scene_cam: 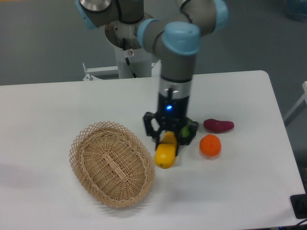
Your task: Place the mango in the basket
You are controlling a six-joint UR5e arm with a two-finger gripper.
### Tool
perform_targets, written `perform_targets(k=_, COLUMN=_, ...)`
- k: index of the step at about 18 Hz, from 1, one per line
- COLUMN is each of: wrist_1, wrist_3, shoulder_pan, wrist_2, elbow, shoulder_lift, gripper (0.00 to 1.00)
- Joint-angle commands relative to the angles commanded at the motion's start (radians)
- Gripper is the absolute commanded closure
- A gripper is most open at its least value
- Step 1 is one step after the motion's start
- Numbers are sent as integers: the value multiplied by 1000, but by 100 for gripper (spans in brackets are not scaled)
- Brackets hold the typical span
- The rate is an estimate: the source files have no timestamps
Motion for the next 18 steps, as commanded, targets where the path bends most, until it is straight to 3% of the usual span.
perform_targets(k=2, wrist_1=0, wrist_3=-61, shoulder_pan=-24, wrist_2=0, elbow=-6, shoulder_lift=-3, gripper=43)
perform_targets(k=8, wrist_1=6, wrist_3=-198, shoulder_pan=-167, wrist_2=120, elbow=5, shoulder_lift=-98, gripper=43)
perform_targets(k=18, wrist_1=6, wrist_3=-211, shoulder_pan=-215, wrist_2=146, elbow=1, shoulder_lift=-170, gripper=42)
